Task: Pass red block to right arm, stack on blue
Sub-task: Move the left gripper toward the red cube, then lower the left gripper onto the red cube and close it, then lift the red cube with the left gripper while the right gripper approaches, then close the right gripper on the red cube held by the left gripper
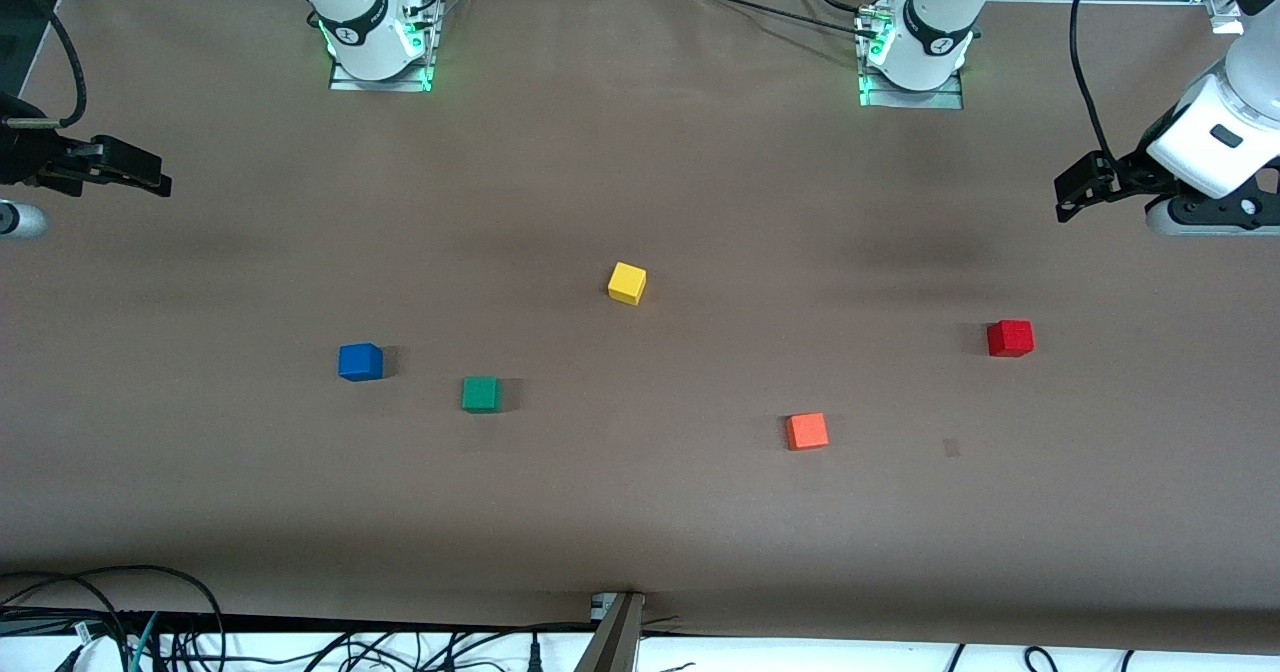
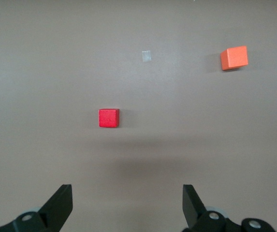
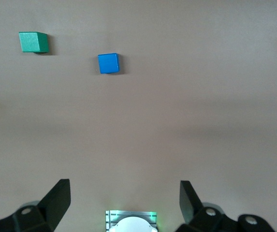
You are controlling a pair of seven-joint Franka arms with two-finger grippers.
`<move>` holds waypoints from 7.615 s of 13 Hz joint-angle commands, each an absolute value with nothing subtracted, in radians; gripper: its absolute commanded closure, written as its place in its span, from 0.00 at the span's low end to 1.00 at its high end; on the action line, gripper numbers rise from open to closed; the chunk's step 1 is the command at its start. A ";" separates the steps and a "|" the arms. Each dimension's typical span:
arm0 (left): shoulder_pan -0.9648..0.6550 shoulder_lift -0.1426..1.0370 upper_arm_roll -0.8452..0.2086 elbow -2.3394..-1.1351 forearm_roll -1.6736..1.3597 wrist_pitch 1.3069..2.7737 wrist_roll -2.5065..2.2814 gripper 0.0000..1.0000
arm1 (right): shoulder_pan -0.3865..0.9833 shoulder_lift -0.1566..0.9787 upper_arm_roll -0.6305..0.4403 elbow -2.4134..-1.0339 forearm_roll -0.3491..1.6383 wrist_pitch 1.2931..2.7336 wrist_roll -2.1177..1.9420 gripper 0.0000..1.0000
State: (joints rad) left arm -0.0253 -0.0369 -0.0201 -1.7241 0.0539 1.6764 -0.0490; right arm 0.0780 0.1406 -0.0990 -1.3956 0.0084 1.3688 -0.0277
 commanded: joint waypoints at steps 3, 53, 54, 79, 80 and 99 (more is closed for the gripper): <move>-0.014 -0.022 -0.015 -1.698 0.052 1.648 -0.037 0.00 | 0.077 0.158 -0.100 -1.359 -0.012 1.361 -0.051 0.00; 0.173 0.476 -0.241 -1.841 -0.491 2.157 0.931 1.00 | 0.078 0.432 -0.095 -1.373 0.438 1.442 -0.041 0.00; 0.175 0.476 -0.268 -1.829 -0.550 2.157 0.989 1.00 | 0.081 0.461 -0.092 -1.373 0.501 1.451 -0.040 0.00; -0.202 0.762 -0.318 -1.548 -1.758 2.201 2.126 1.00 | 0.492 0.730 -0.092 -1.551 1.724 1.930 -0.262 0.00; -0.201 0.756 -0.318 -1.549 -1.749 2.201 2.126 1.00 | 0.492 0.730 -0.092 -1.549 1.724 1.931 -0.262 0.00; -0.258 0.713 -0.327 -1.562 -1.738 2.264 2.117 0.62 | 0.491 0.721 -0.101 -1.511 1.750 1.968 -0.261 1.00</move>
State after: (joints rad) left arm -0.2541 0.7422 -0.3267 -1.5514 -1.7176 2.2592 2.0942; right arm 0.5034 0.7275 -0.0945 -1.5154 1.7346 1.9636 -0.2677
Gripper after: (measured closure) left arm 0.441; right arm 0.392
